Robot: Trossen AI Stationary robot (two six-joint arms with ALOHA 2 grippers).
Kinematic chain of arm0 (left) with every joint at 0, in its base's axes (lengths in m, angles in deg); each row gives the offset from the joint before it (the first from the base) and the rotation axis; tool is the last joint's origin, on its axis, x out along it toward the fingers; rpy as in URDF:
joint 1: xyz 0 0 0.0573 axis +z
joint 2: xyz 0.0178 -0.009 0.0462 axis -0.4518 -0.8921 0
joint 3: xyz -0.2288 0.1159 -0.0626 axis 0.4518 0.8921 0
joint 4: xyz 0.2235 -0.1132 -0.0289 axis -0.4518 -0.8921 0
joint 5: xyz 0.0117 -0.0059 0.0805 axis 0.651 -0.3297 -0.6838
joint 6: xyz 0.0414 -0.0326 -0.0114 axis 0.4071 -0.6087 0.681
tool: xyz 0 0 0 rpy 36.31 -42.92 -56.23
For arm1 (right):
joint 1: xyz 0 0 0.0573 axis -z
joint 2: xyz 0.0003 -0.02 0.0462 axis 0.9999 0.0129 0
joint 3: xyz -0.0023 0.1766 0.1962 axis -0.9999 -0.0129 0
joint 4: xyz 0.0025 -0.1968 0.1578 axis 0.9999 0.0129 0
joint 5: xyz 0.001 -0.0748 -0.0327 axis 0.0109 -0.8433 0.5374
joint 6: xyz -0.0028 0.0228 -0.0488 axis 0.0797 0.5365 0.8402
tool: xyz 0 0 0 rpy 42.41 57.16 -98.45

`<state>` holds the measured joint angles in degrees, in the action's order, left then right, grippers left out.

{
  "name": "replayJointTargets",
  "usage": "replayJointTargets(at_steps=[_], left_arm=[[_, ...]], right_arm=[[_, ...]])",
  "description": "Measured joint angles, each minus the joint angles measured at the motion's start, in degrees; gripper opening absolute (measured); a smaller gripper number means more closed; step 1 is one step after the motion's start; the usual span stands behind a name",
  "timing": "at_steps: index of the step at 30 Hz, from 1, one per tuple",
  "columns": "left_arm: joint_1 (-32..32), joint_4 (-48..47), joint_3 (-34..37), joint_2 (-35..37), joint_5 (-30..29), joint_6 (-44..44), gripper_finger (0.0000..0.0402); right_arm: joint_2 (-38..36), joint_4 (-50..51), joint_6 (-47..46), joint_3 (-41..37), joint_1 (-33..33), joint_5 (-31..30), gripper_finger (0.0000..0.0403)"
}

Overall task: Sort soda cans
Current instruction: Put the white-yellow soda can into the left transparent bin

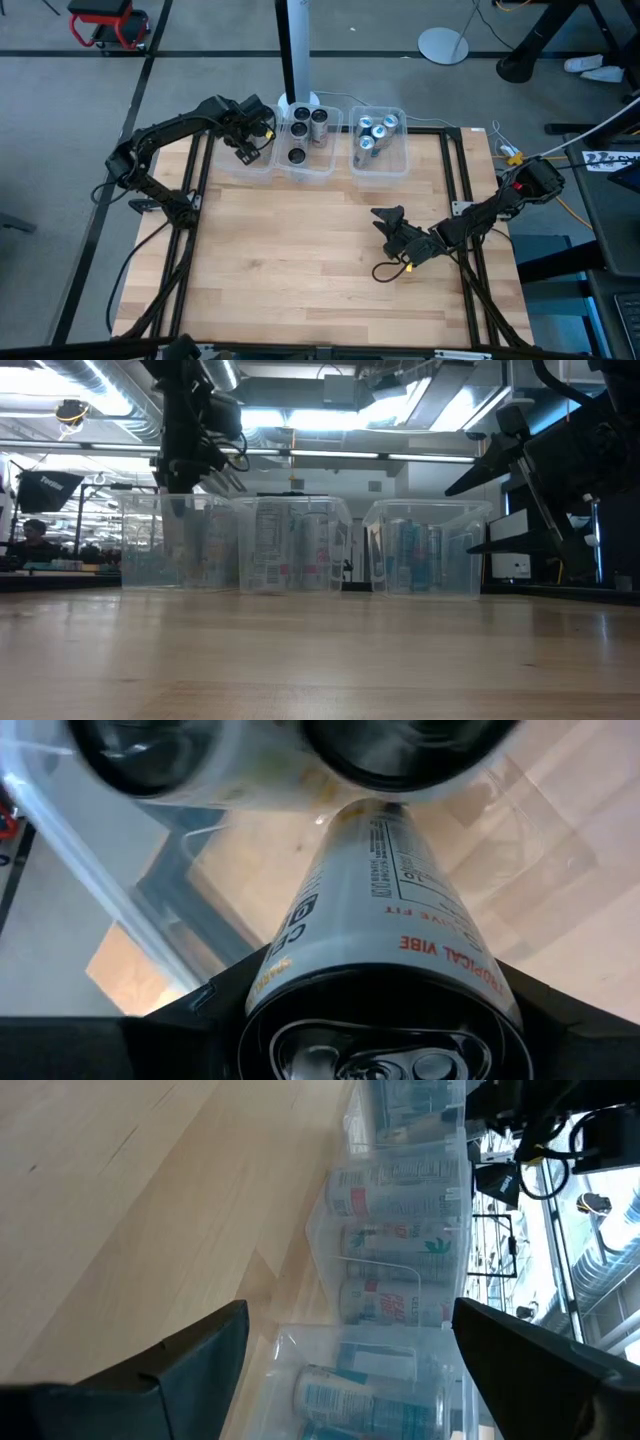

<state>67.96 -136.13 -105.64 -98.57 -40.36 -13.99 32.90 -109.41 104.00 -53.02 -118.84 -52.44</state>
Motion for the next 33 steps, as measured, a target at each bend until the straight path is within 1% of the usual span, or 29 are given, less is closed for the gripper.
replayJointTargets(at_steps=[9, 15, 18, 21, 24, 28, 33], left_arm=[[-0.07, 4.03, 4.79, 0.00, 0.57, 3.16, 0.0251], [-0.07, 7.81, 5.73, 0.09, 0.02, 5.14, 0.0307], [-0.06, 10.62, 6.36, 0.11, -0.02, 6.26, 0.0317], [-0.07, 11.43, 6.47, 0.11, -0.27, 6.29, 0.0320], [-0.07, 11.07, 6.47, 0.11, -0.86, 6.25, 0.0321], [-0.07, 7.98, 6.16, 0.11, -3.19, 6.21, 0.0322], [-0.07, 5.82, 4.40, 0.46, -3.51, 6.00, 0.0323]], right_arm=[[0.00, 0.00, 0.00, 0.00, 0.00, 0.00, 0.0348], [0.00, 0.00, 0.02, 0.00, 0.00, 0.00, 0.0348], [0.00, 0.00, 0.02, 0.00, -0.01, 0.00, 0.0348], [0.00, 0.00, 0.04, 0.00, -0.02, 0.00, 0.0348], [0.00, 0.01, 0.04, 0.00, 0.00, 0.00, 0.0348], [0.00, 0.02, 0.04, 0.00, 0.00, 0.00, 0.0348], [0.00, 0.00, 0.04, 0.00, -0.02, -0.01, 0.0348]])
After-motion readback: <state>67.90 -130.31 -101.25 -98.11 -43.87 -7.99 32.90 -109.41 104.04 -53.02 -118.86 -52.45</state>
